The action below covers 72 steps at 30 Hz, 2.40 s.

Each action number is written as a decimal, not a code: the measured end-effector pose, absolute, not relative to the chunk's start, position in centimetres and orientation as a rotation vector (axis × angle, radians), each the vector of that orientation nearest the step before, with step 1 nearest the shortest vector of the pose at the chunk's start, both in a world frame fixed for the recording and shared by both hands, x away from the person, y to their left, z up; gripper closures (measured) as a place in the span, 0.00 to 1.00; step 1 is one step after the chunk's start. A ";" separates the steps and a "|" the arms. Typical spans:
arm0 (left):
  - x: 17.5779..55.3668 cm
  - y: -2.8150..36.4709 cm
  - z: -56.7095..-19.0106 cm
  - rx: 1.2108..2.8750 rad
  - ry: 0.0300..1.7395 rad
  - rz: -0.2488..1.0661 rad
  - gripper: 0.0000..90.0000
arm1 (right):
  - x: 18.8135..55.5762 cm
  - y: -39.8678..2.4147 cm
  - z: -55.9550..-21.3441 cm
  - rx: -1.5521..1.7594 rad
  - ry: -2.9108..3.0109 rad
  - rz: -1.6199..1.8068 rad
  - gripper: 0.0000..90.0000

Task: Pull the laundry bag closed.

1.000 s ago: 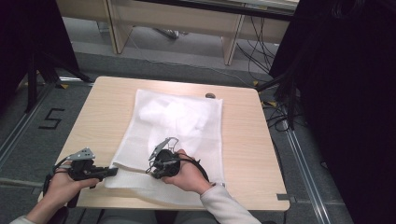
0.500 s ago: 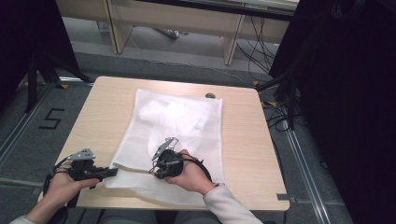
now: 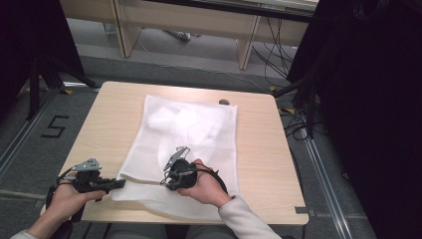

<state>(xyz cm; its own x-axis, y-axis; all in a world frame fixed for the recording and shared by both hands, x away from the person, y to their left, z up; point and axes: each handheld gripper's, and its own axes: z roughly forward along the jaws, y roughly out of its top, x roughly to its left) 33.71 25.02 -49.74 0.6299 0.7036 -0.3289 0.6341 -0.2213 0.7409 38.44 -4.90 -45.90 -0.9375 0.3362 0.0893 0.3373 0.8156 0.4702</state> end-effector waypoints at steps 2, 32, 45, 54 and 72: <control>33.7 25.0 -49.8 1.924 1.058 0.085 0.94 | 38.4 -5.0 -45.8 -0.563 -2.992 -0.775 0.92; 33.7 25.0 -49.8 1.928 1.060 0.089 0.94 | 38.4 -6.4 -45.3 -0.564 -2.980 -0.780 0.92; 33.8 25.1 -49.8 1.929 1.062 0.088 0.94 | 38.3 -7.3 -45.1 -0.588 -2.985 -0.772 0.92; 33.8 25.1 -49.8 1.930 1.060 0.092 0.94 | 38.3 -7.8 -45.0 -0.582 -2.990 -0.777 0.92; 33.7 25.0 -49.8 1.924 1.062 0.091 0.94 | 38.2 -8.4 -44.7 -0.600 -2.985 -0.777 0.92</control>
